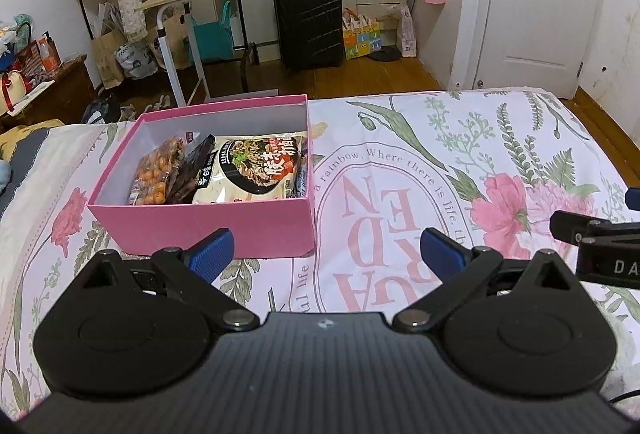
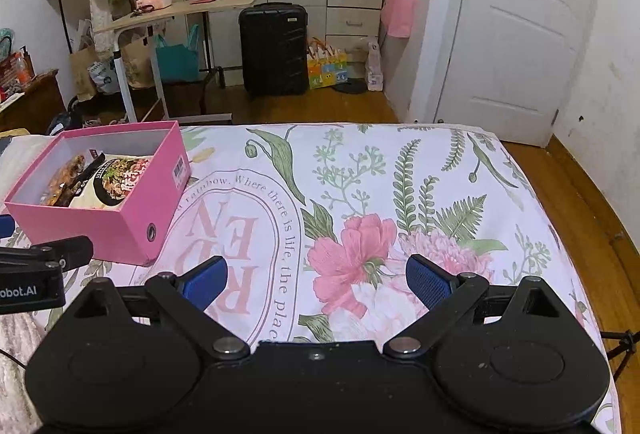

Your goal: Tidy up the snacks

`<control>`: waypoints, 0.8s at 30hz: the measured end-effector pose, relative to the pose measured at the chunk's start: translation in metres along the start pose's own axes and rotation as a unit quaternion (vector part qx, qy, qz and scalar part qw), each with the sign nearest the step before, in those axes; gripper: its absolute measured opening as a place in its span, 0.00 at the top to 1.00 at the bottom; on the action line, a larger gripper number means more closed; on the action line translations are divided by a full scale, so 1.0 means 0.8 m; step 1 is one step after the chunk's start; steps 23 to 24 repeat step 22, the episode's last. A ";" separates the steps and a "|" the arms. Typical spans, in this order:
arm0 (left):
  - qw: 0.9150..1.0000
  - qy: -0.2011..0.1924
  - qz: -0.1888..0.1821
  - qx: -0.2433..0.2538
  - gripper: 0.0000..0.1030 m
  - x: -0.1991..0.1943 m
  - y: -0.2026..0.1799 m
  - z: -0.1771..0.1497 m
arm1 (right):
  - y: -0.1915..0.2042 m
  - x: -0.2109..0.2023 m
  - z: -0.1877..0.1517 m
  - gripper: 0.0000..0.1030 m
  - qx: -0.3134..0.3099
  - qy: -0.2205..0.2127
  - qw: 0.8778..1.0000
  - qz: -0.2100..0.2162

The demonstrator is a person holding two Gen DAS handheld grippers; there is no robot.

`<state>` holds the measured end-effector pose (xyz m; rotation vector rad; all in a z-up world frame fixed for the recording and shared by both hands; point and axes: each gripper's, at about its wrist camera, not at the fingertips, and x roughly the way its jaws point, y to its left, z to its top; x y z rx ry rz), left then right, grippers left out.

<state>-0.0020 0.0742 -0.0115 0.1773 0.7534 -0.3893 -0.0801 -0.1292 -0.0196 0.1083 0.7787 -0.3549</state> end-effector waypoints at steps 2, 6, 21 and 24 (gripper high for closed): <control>1.000 0.004 0.000 0.000 0.02 0.001 0.000 0.000 | -0.002 0.001 0.000 0.05 0.002 0.005 1.000 -0.001; 1.000 0.011 0.003 -0.001 0.02 0.003 -0.001 -0.001 | -0.003 0.004 0.000 0.05 0.004 0.021 1.000 -0.003; 1.000 0.016 -0.001 0.002 0.02 0.004 0.000 -0.004 | -0.006 0.008 -0.001 0.05 0.007 0.029 1.000 -0.001; 1.000 0.017 -0.002 0.003 0.02 0.004 0.000 -0.004 | -0.006 0.009 -0.001 0.05 0.008 0.030 1.000 -0.001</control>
